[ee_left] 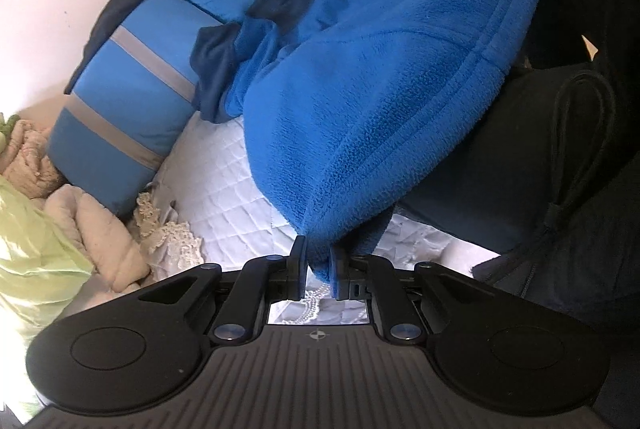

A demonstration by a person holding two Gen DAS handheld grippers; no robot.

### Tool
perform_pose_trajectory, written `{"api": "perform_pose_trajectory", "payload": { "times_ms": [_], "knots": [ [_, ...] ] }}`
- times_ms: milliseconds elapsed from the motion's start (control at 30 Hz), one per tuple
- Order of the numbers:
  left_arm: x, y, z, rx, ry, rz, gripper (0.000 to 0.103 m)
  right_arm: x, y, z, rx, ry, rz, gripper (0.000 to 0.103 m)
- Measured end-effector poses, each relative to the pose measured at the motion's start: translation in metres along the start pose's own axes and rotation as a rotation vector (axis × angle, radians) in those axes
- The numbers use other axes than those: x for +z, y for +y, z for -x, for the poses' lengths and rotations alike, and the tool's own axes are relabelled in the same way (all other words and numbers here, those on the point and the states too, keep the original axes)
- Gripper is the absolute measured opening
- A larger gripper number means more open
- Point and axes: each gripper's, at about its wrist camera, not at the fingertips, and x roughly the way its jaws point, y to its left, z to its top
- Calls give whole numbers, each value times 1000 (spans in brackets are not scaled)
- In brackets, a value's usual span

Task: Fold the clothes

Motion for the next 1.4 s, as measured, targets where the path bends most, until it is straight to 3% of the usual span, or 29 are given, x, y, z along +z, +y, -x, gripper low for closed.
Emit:
{"api": "perform_pose_trajectory", "payload": {
  "times_ms": [67, 133, 167, 200, 233, 300, 367, 433, 500, 567, 733, 933, 1400],
  "knots": [
    [-2, 2, -2, 4, 0, 1, 28, -2, 0, -1, 18, -6, -23, 28],
    [-3, 5, -1, 15, 2, -2, 59, -4, -3, 0, 47, -11, -51, 34],
    [-4, 6, 1, 22, 4, -4, 67, -5, -7, -1, 73, -10, -68, 42],
    [-5, 8, 3, 22, 6, -3, 82, -6, -11, -1, 98, -10, -84, 56],
    [-5, 12, 5, -13, 12, 14, 86, -8, -14, 0, 129, -10, -93, 64],
    [-7, 22, 9, -82, 24, 51, 86, -12, -20, 1, 197, -10, -102, 92],
    [-10, 35, 12, -156, 32, 106, 86, -17, -29, 4, 288, -19, -141, 103],
    [-14, 47, 19, -232, 26, 171, 86, -21, -38, 7, 368, -38, -185, 103],
    [-18, 63, 26, -312, -10, 261, 86, -25, -50, 11, 389, -76, -243, 103],
    [-21, 79, 32, -345, -47, 340, 86, -28, -65, 16, 377, -120, -318, 103],
    [-20, 102, 40, -309, -74, 403, 86, -27, -103, 25, 265, -198, -463, 103],
    [-16, 129, 48, -204, -101, 511, 86, -24, -143, 28, 31, -167, -632, 103],
    [5, 185, 72, -257, -251, 718, 86, 8, -209, 67, -40, -345, -734, 103]
  ]
}}
